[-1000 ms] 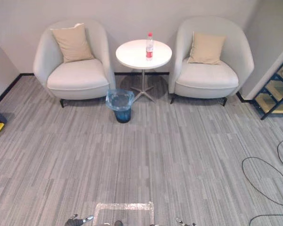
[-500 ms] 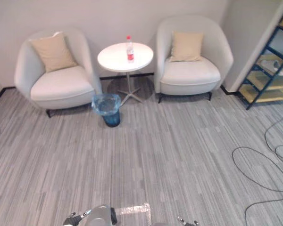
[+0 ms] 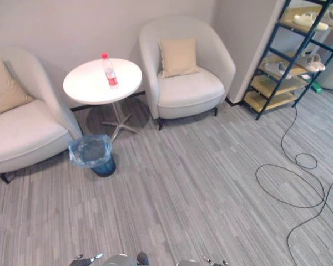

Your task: Gather rubbish on tea table into small bin, then transfer packed bag to large trash can.

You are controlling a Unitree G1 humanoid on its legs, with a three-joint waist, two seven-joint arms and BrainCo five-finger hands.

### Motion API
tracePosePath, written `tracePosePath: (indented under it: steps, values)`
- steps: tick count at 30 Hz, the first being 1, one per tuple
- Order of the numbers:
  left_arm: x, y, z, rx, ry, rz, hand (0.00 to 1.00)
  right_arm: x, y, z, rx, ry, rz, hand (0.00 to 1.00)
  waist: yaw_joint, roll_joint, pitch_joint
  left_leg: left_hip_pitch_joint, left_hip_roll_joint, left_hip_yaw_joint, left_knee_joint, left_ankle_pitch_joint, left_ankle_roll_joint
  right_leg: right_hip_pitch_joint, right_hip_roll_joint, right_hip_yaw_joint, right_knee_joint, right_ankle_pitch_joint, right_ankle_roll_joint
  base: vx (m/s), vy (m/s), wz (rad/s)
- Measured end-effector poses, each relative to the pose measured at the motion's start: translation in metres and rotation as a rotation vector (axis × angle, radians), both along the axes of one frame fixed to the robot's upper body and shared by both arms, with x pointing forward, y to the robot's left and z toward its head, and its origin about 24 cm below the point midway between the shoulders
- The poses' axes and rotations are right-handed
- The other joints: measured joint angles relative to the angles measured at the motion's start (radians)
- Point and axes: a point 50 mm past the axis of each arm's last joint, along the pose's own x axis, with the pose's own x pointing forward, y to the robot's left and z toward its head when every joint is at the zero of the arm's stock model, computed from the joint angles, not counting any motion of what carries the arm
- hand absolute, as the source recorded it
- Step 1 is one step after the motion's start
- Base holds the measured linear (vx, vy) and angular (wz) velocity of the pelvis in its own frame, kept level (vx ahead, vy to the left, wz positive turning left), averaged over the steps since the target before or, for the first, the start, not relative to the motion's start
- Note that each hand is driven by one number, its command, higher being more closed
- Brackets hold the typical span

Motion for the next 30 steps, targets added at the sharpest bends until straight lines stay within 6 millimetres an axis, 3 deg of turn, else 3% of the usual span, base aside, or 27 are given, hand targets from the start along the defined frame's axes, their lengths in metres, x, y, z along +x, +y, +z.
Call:
tracePosePath:
  steps: [2, 3, 4, 6, 7, 9, 11, 13, 15, 17, 19, 20, 21, 22, 23, 26, 28, 29, 30]
  values:
    - [0.003, -0.001, 0.001, -0.006, -0.01, 0.006, 0.0, 0.005, 0.0, 0.001, 0.001, -0.015, 0.007, 0.0, -0.016, 0.0, 0.008, 0.054, 0.007, 0.002, -0.034, -0.005, -0.009, -0.04, -0.01, -0.061, -0.139, -0.022, -0.03, 0.24, 0.008, 0.02]
    - [0.01, -0.004, 0.002, -0.013, -0.027, 0.002, 0.0, 0.004, 0.003, 0.0, 0.005, -0.01, 0.011, 0.0, -0.026, -0.004, 0.009, 0.084, 0.011, -0.006, -0.043, -0.021, -0.022, -0.061, 0.001, -0.063, -0.302, 0.002, -0.047, 0.23, -0.059, 0.24]
    - [0.012, -0.008, 0.001, -0.023, -0.033, 0.0, 0.0, 0.003, 0.002, 0.0, 0.002, -0.007, 0.013, 0.0, -0.029, -0.003, 0.009, 0.09, 0.015, -0.013, -0.04, -0.03, -0.028, -0.068, 0.011, -0.048, -0.37, 0.027, -0.053, 0.27, -0.125, 0.36]
    - [0.013, -0.02, 0.0, -0.06, -0.044, 0.019, 0.0, -0.003, 0.004, -0.002, 0.004, 0.02, 0.024, 0.0, -0.037, -0.012, 0.006, 0.087, 0.022, -0.059, 0.003, -0.087, -0.064, -0.074, 0.041, 0.022, -0.554, 0.161, -0.092, 0.31, -0.202, 0.51]
    - [0.014, -0.019, 0.0, -0.058, -0.05, 0.023, 0.0, -0.008, 0.006, -0.003, 0.011, 0.034, 0.023, 0.0, -0.038, -0.02, 0.003, 0.089, 0.022, -0.076, 0.02, -0.104, -0.075, -0.071, 0.041, 0.025, -0.557, 0.207, -0.093, 0.37, -0.275, 0.58]
    - [0.01, -0.032, -0.002, -0.091, -0.042, 0.041, 0.0, -0.013, -0.001, -0.004, 0.002, 0.06, 0.019, 0.0, -0.046, 0.024, -0.008, 0.073, 0.075, -0.096, 0.108, -0.12, -0.088, -0.041, 0.054, -0.035, -0.533, 0.161, -0.103, 0.45, -0.308, 0.59]
    - [0.021, -0.036, 0.0, -0.102, -0.07, 0.044, 0.0, -0.015, -0.006, -0.003, -0.016, 0.065, 0.013, 0.0, -0.055, 0.046, -0.002, -0.071, 0.143, -0.118, 0.403, -0.11, -0.1, 0.008, 0.059, -0.098, -0.554, 0.129, -0.12, 0.37, -0.323, 0.75]
    - [0.028, -0.034, 0.003, -0.1, -0.099, 0.053, 0.0, -0.015, -0.008, -0.002, -0.022, 0.068, 0.022, 0.0, -0.046, 0.049, 0.012, -0.195, 0.225, -0.105, 0.677, -0.012, -0.101, 0.088, 0.073, -0.142, -0.581, 0.096, -0.144, 0.27, -0.26, 0.64]
    - [0.033, -0.03, 0.006, -0.087, -0.12, 0.036, 0.0, -0.009, -0.006, -0.002, -0.022, 0.054, 0.036, 0.0, -0.039, 0.038, 0.019, -0.264, 0.289, -0.039, 0.778, -0.018, -0.085, 0.184, 0.078, -0.185, -0.636, 0.058, -0.15, 0.28, -0.2, 0.42]
    - [0.038, -0.032, 0.008, -0.085, -0.14, 0.011, 0.0, -0.008, -0.007, -0.001, -0.021, 0.049, 0.022, 0.0, -0.037, 0.035, 0.021, -0.31, 0.292, 0.012, 0.708, -0.029, -0.074, 0.235, 0.079, -0.203, -0.687, 0.061, -0.13, 0.25, -0.088, 0.31]
    - [0.04, -0.033, 0.009, -0.085, -0.148, 0.005, 0.0, -0.002, -0.006, 0.0, -0.019, 0.024, 0.008, 0.0, -0.031, 0.035, 0.022, -0.328, 0.248, 0.07, 0.443, -0.024, -0.087, 0.274, 0.076, -0.212, -0.743, 0.066, -0.12, 0.33, 0.01, 0.03]
    - [0.041, -0.034, 0.009, -0.086, -0.149, 0.002, 0.0, 0.001, -0.007, 0.001, -0.021, 0.014, 0.009, 0.0, -0.027, 0.035, 0.022, -0.32, 0.223, 0.078, 0.326, 0.002, -0.091, 0.282, 0.074, -0.214, -0.752, 0.066, -0.118, 0.36, 0.105, -0.16]
    - [0.042, -0.035, 0.009, -0.087, -0.145, -0.014, 0.0, 0.004, -0.007, 0.002, -0.022, 0.005, 0.011, 0.0, -0.023, 0.036, 0.023, -0.305, 0.182, 0.077, 0.134, 0.076, -0.095, 0.307, 0.074, -0.209, -0.767, 0.052, -0.1, 0.32, 0.127, -0.2]
    - [0.041, -0.035, 0.008, -0.086, -0.141, -0.017, 0.0, 0.005, -0.006, 0.002, -0.021, 0.005, 0.011, 0.0, -0.017, 0.033, 0.026, -0.3, 0.167, 0.065, 0.096, 0.139, -0.08, 0.316, 0.073, -0.199, -0.774, 0.046, -0.09, 0.43, 0.178, -0.32]
    - [0.044, -0.029, 0.009, -0.071, -0.142, -0.022, 0.0, 0.009, 0.0, 0.001, -0.005, 0.001, 0.013, 0.0, -0.004, 0.002, 0.029, -0.276, 0.132, 0.061, 0.082, 0.16, -0.062, 0.348, 0.056, -0.172, -0.803, 0.04, -0.071, 0.5, 0.162, -0.2]
    - [0.054, -0.028, 0.013, -0.067, -0.163, -0.033, 0.0, 0.016, 0.015, -0.002, 0.039, -0.012, 0.006, 0.0, -0.007, -0.038, 0.03, -0.283, 0.101, 0.085, 0.169, 0.073, -0.021, 0.377, 0.007, -0.122, -0.83, 0.069, -0.037, 0.49, 0.188, -0.13]
    - [0.051, -0.03, 0.011, -0.071, -0.149, -0.037, 0.0, 0.018, 0.016, -0.002, 0.048, -0.018, 0.008, 0.0, 0.0, -0.035, 0.028, -0.23, 0.084, 0.104, 0.165, 0.021, -0.016, 0.313, -0.014, -0.046, -0.636, 0.064, -0.025, 0.43, 0.269, -0.24]
    - [0.05, -0.03, 0.01, -0.067, -0.133, -0.062, 0.0, 0.02, 0.016, -0.001, 0.049, -0.027, 0.009, 0.0, -0.006, -0.034, 0.028, -0.186, 0.067, 0.104, 0.141, -0.001, -0.016, 0.242, -0.029, -0.018, -0.453, 0.082, 0.017, 0.37, 0.219, -0.06]
    - [0.051, -0.03, 0.01, -0.06, -0.13, -0.089, 0.0, 0.023, 0.015, 0.0, 0.046, -0.042, 0.012, 0.0, -0.013, -0.036, 0.03, -0.147, 0.053, 0.101, 0.124, -0.015, -0.015, 0.167, -0.046, 0.007, -0.28, 0.12, 0.084, 0.44, 0.224, 0.08]
